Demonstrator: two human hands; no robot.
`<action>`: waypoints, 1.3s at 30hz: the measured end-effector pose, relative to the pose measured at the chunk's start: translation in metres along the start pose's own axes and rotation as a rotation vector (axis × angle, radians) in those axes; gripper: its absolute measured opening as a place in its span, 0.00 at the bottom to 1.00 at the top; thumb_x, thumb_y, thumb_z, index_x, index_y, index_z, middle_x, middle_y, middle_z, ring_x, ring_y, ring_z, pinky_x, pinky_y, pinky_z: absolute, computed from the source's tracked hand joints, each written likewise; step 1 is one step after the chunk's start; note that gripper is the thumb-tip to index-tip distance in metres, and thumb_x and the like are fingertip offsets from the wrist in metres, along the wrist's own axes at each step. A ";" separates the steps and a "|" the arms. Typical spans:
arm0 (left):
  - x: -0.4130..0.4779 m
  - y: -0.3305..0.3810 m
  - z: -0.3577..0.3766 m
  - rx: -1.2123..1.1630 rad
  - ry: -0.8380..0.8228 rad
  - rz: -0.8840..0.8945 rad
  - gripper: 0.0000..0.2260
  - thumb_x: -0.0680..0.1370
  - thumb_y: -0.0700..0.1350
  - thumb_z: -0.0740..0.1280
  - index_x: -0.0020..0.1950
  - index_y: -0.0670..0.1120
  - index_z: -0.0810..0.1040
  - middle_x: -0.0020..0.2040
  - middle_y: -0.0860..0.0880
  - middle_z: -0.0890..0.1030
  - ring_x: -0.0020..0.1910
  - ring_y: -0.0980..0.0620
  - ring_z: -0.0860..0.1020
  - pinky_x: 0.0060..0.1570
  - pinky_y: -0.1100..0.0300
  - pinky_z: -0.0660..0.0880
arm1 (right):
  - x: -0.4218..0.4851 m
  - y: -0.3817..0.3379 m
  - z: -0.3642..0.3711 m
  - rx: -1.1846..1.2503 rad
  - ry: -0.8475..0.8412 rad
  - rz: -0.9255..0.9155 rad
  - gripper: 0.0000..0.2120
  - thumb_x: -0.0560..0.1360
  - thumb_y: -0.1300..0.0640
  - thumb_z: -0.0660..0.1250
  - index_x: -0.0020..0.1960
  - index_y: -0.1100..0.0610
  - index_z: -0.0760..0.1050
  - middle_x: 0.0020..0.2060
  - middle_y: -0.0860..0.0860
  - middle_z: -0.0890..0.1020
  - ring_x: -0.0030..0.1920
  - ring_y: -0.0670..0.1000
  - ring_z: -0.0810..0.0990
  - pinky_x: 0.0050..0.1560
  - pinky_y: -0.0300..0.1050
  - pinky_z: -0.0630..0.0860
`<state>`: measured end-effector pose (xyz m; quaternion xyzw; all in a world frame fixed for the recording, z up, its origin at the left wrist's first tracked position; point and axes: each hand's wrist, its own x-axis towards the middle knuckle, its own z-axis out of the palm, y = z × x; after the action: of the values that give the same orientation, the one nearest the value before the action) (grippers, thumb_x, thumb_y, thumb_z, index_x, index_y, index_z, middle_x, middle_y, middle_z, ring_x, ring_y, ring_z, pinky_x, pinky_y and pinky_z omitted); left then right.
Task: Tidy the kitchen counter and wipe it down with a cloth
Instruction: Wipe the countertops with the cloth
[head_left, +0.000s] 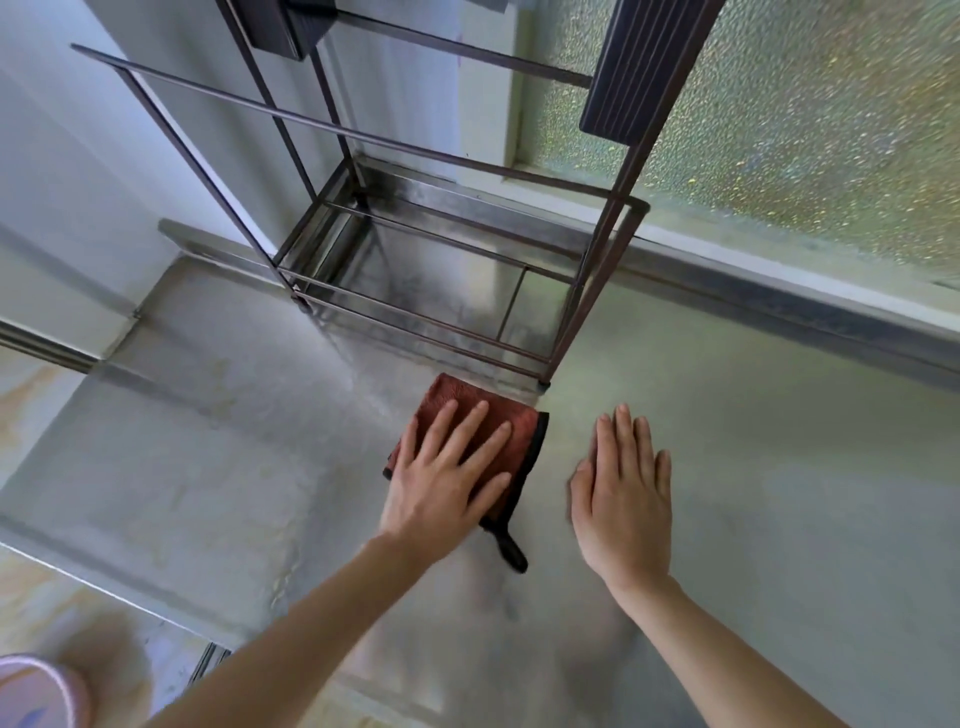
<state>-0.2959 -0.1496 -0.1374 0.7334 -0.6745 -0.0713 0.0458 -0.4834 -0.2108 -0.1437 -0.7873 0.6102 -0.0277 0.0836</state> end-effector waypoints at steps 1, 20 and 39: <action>0.004 -0.008 -0.002 0.041 0.008 -0.045 0.21 0.78 0.61 0.51 0.70 0.58 0.67 0.68 0.44 0.71 0.67 0.43 0.67 0.65 0.37 0.61 | 0.000 0.000 0.000 0.002 0.000 0.001 0.26 0.77 0.51 0.48 0.72 0.60 0.63 0.74 0.56 0.62 0.74 0.57 0.60 0.70 0.59 0.59; -0.003 -0.035 -0.010 -0.087 -0.086 -0.366 0.27 0.76 0.62 0.40 0.75 0.60 0.50 0.77 0.46 0.49 0.75 0.41 0.46 0.70 0.40 0.44 | 0.001 -0.001 0.001 0.023 0.055 -0.012 0.27 0.77 0.51 0.46 0.71 0.61 0.65 0.72 0.57 0.65 0.72 0.59 0.62 0.68 0.61 0.62; -0.089 -0.030 -0.008 -0.040 -0.062 -0.399 0.25 0.78 0.60 0.45 0.75 0.57 0.53 0.76 0.42 0.56 0.74 0.38 0.53 0.70 0.39 0.49 | 0.001 -0.003 0.000 0.018 0.076 -0.018 0.26 0.76 0.53 0.49 0.71 0.61 0.64 0.72 0.58 0.65 0.72 0.60 0.61 0.68 0.61 0.59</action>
<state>-0.2721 -0.0583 -0.1302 0.8490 -0.5152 -0.1147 0.0245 -0.4806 -0.2111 -0.1433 -0.7905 0.6055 -0.0637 0.0670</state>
